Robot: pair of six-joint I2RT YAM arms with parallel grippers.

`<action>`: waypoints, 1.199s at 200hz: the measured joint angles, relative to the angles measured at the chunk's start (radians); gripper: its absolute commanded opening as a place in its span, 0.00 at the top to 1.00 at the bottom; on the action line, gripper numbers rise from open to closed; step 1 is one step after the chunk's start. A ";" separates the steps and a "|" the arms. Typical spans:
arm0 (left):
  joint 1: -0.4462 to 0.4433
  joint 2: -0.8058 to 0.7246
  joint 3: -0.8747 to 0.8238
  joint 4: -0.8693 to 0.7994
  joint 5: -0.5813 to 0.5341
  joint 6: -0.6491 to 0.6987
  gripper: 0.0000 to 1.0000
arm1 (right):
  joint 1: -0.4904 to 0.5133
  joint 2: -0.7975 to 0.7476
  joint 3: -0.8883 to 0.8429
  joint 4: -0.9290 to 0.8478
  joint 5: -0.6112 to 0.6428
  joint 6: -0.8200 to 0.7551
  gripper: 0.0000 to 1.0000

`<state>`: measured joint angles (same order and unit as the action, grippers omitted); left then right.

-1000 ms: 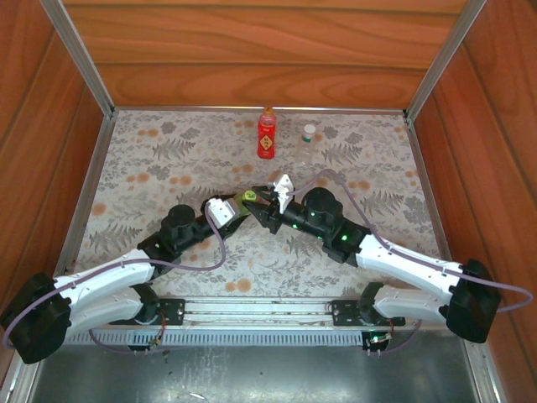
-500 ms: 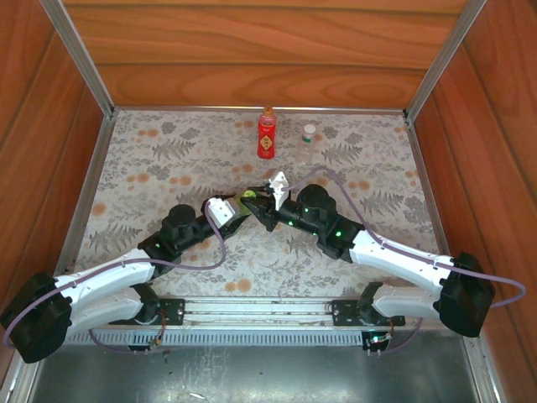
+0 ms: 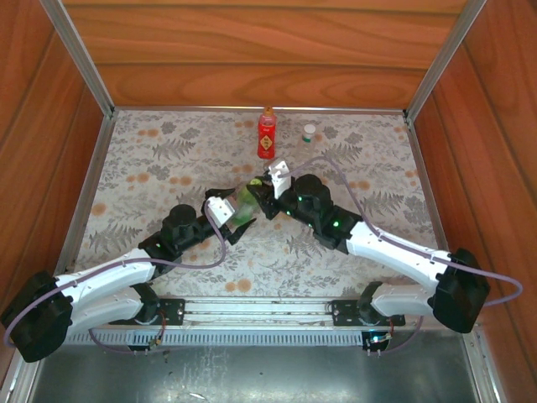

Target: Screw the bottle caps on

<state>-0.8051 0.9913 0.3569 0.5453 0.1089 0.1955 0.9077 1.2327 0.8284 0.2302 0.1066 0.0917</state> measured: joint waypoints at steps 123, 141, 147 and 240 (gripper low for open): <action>0.006 -0.028 -0.016 0.031 -0.143 -0.222 0.00 | -0.256 0.383 0.333 -0.125 0.033 -0.084 0.82; 0.006 -0.028 -0.016 0.035 -0.150 -0.225 0.00 | -0.256 0.399 0.345 -0.121 0.024 -0.106 0.79; 0.006 -0.027 -0.016 0.037 -0.151 -0.226 0.00 | -0.256 0.400 0.347 -0.123 0.022 -0.110 0.77; 0.058 -0.008 -0.016 0.039 -0.168 -0.196 0.00 | -0.255 0.296 0.309 -0.127 0.006 -0.154 0.23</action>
<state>-0.7467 0.9836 0.3405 0.5838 -0.0593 -0.0006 0.6525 1.5291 1.1378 0.1028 0.1123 -0.0620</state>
